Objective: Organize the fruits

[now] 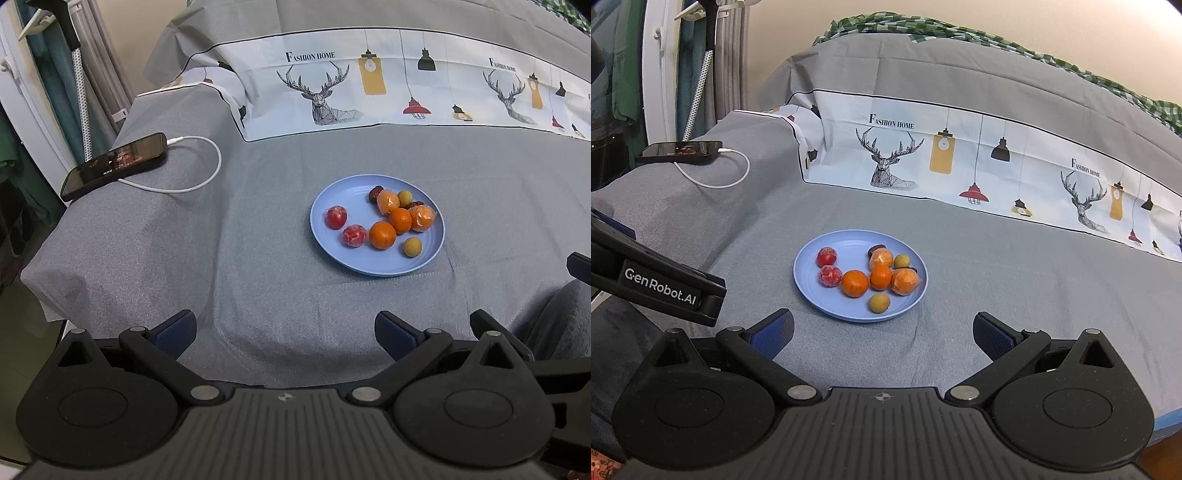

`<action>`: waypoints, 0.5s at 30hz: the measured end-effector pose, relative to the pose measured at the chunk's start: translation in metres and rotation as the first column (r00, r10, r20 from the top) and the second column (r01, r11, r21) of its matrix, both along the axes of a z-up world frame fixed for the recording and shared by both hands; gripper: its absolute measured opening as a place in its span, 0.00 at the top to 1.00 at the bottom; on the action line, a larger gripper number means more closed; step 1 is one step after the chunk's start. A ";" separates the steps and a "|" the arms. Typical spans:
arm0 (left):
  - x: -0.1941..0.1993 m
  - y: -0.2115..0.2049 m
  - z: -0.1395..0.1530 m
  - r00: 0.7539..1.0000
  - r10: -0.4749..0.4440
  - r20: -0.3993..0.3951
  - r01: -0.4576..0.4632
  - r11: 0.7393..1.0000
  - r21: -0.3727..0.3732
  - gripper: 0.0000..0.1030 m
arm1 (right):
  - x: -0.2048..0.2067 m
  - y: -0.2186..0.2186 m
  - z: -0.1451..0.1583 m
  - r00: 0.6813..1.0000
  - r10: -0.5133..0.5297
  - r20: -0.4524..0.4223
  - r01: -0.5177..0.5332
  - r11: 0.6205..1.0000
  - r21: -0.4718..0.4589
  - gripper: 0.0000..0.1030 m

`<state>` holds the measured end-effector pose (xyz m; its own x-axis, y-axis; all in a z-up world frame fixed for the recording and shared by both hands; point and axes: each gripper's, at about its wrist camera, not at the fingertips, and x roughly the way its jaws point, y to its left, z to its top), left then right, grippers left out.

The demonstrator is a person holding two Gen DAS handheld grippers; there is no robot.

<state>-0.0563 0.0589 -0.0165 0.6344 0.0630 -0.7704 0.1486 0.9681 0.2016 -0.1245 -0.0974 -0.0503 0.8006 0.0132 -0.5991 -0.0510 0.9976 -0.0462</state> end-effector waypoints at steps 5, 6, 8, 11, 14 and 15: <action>0.000 0.000 -0.001 1.000 -0.003 -0.003 0.003 1.000 0.002 0.00 | 0.000 0.000 0.000 1.000 -0.001 -0.001 0.001 1.000 0.000 0.01; 0.000 0.000 -0.001 1.000 -0.004 -0.002 0.004 1.000 0.001 0.00 | 0.000 0.000 0.000 1.000 -0.001 -0.001 0.001 1.000 -0.001 0.01; 0.000 0.001 0.000 1.000 -0.004 -0.002 0.004 1.000 0.001 0.00 | 0.000 0.000 0.000 1.000 -0.001 0.001 0.001 1.000 0.000 0.01; 0.000 0.001 0.000 1.000 -0.005 -0.002 0.005 1.000 0.001 0.00 | 0.000 0.000 0.000 1.000 -0.001 -0.001 0.001 1.000 0.000 0.01; 0.000 0.001 0.000 1.000 -0.005 -0.002 0.005 1.000 0.001 0.00 | 0.001 0.000 0.000 1.000 -0.002 -0.002 0.003 1.000 0.001 0.01; 0.000 0.001 0.000 1.000 -0.005 -0.001 0.005 1.000 0.001 0.00 | 0.000 -0.001 0.000 1.000 -0.002 -0.001 0.002 1.000 0.000 0.01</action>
